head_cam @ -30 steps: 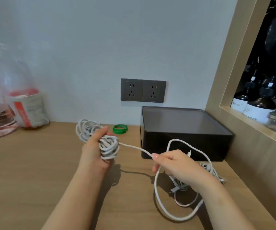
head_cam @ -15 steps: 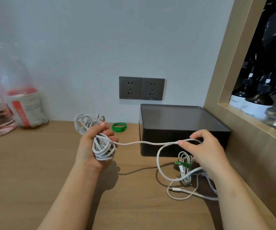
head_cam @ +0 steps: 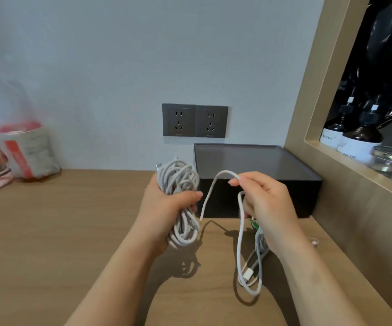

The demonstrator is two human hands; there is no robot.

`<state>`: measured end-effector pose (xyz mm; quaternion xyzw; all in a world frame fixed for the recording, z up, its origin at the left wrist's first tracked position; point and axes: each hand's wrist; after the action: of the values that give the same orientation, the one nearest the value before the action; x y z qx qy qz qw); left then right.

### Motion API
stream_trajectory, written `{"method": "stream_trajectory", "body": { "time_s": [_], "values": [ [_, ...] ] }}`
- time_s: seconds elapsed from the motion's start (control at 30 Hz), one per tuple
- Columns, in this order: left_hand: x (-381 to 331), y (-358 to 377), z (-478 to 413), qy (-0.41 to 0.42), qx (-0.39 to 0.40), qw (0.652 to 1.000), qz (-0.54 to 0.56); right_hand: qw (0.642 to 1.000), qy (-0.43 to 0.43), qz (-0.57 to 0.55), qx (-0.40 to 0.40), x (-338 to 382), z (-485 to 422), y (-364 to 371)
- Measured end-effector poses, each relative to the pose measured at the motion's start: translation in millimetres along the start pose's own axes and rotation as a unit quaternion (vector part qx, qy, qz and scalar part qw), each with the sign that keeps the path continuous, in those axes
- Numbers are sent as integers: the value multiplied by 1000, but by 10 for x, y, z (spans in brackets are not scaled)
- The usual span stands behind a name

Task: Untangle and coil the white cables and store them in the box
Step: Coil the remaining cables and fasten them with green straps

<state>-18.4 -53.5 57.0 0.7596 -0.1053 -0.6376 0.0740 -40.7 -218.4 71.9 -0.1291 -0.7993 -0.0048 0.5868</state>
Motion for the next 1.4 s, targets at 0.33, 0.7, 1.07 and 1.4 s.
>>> {"method": "stream_trajectory", "body": {
  "time_s": [0.33,0.7,1.07,1.4],
  "values": [
    [48,7,13,-16,52,998,-23,987,-39,59,145,74,98,87],
    [41,20,32,59,65,988,-125,974,-96,159,126,20,42,25],
    [56,61,60,90,59,985,-138,981,-2,-178,77,0,52,142],
    [69,61,36,58,55,976,-201,992,1,-122,38,-15,75,236]
  ]
}}
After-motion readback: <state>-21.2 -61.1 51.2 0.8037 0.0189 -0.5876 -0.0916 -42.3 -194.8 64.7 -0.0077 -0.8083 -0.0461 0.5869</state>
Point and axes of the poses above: each hand's wrist, its own z-axis away from the middle knuckle, its own y-axis out of the palm, x = y × z
